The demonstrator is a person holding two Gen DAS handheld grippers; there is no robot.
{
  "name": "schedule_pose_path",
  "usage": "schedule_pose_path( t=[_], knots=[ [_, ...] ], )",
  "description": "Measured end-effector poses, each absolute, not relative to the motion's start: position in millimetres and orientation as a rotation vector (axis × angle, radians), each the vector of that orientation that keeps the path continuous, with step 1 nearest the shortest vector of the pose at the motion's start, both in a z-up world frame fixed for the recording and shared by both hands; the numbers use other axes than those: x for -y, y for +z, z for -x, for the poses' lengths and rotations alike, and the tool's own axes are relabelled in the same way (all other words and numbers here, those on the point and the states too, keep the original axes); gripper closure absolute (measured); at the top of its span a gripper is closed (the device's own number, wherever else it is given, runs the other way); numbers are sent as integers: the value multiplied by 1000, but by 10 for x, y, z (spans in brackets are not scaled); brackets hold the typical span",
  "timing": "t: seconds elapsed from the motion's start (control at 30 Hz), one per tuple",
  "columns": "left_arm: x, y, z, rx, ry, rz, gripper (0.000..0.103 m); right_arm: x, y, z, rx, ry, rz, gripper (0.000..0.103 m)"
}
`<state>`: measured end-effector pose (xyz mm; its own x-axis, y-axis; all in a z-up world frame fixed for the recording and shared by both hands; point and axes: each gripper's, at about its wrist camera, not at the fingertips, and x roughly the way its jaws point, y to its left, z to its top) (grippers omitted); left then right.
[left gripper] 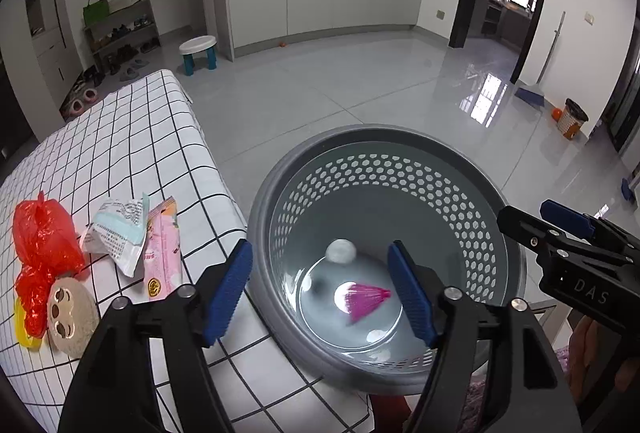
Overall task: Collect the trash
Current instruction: 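Carry both items over the grey basket and open both tools to drop them, then withdraw both tools from the basket back toward the table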
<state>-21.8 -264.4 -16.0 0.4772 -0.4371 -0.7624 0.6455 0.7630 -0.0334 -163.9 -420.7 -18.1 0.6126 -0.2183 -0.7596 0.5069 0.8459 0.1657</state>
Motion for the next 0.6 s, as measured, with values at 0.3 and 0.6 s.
schedule_pose_path(
  t=[0.3, 0.6],
  knots=[
    [2521, -143, 231, -843, -657, -231, 28, 4135, -165, 1567, -815, -421, -360, 31],
    [2351, -89, 238, -822, -628, -224, 24, 3996, -115, 1473, -798, -393, -373, 31]
  ],
)
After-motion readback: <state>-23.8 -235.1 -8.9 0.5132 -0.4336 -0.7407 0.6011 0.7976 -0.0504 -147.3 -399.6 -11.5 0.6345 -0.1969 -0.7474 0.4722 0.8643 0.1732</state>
